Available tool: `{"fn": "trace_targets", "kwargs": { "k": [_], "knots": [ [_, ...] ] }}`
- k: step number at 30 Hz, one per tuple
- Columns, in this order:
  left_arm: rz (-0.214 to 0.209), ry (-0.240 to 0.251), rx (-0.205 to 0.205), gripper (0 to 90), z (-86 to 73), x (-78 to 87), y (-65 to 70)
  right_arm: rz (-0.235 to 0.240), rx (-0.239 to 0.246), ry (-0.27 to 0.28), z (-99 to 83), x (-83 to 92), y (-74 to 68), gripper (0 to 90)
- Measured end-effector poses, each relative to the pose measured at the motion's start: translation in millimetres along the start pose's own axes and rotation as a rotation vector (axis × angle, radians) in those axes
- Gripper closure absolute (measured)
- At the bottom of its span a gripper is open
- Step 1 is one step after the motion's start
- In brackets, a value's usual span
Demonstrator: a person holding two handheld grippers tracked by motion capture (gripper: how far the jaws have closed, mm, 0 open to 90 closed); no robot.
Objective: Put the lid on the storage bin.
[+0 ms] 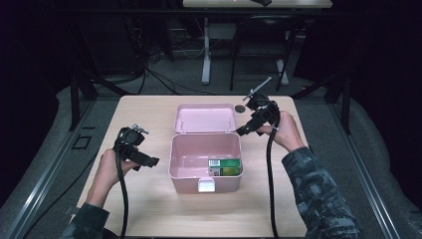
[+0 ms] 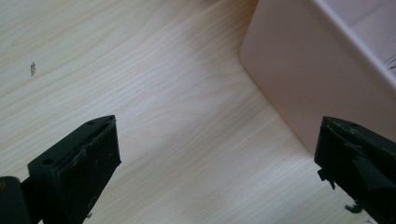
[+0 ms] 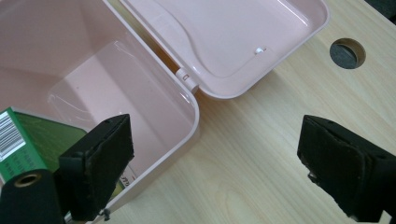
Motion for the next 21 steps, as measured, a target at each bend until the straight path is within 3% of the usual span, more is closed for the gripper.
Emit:
{"fn": "trace_targets", "kwargs": {
  "k": [8, 17, 21],
  "knots": [
    [-0.051, 0.062, -0.025, 0.1, 20.6, 13.6, 23.3, 0.007, -0.005, 0.000, 12.3, -10.9, 2.4, 10.2],
    [-0.109, 0.024, -0.057, 2.5, 27.3, -5.7, 48.1, 0.004, -0.022, -0.010, 21.2, -30.6, 8.7, 11.2],
    [-0.121, 0.039, -0.045, 8.0, 31.9, -9.5, 53.5, -0.009, -0.042, -0.018, 23.3, -39.2, 13.3, 12.0]
  ]
}}
Point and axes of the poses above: each handheld gripper's, and its own axes: x roughly backward along the jaws, z roughly out of its top, y roughly to its right, the point moved 8 cm from there along -x, roughly forward along the jaws, and after that the axes turned 3 degrees about -z, right-handed, at the moved point
